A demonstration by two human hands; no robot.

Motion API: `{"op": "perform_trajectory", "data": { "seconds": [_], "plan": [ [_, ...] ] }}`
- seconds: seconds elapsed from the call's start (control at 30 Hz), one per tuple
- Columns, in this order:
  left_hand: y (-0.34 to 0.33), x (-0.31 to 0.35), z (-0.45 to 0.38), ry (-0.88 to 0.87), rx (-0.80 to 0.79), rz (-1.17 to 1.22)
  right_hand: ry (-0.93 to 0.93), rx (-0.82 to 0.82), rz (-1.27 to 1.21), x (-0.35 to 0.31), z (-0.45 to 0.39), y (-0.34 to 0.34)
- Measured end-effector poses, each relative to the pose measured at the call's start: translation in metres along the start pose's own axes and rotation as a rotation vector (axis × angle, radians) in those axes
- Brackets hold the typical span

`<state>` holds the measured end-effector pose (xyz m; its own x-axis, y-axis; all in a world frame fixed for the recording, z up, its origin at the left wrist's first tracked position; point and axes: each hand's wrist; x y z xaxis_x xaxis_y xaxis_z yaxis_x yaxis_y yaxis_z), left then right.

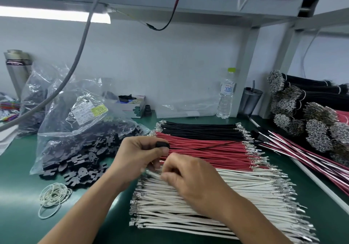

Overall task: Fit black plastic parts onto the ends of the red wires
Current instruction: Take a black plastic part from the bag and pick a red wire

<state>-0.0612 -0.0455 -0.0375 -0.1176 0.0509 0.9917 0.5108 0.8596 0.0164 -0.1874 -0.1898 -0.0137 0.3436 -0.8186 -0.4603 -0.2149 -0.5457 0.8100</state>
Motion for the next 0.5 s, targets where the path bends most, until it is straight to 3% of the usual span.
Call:
{"op": "perform_trajectory", "data": {
  "seconds": [0.07,0.13,0.27,0.37,0.5],
  "plan": [
    [0.001,0.002,0.001,0.016,-0.012,0.017,-0.046,0.085,-0.218,0.004,-0.004,0.013],
    [0.001,0.003,0.000,0.026,-0.016,0.021,-0.050,0.165,-0.284,0.007,-0.010,0.028],
    [0.001,0.005,0.001,0.046,-0.030,0.089,-0.025,0.274,-0.044,0.013,-0.027,0.057],
    [0.002,0.005,0.000,0.062,-0.027,0.109,-0.041,0.248,0.181,0.019,-0.032,0.062],
    [0.004,0.005,0.000,0.074,-0.038,0.147,-0.053,0.315,0.105,0.032,-0.019,0.039]
  ]
}}
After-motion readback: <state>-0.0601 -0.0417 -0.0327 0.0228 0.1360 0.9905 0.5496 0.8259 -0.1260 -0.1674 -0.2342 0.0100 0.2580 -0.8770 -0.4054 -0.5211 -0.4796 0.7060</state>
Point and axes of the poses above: each hand's wrist, its own z-axis away from the middle knuckle, its own y-axis out of the back of the hand, x = y × z, and after that the axes turned 7 degrees about y, right-handed
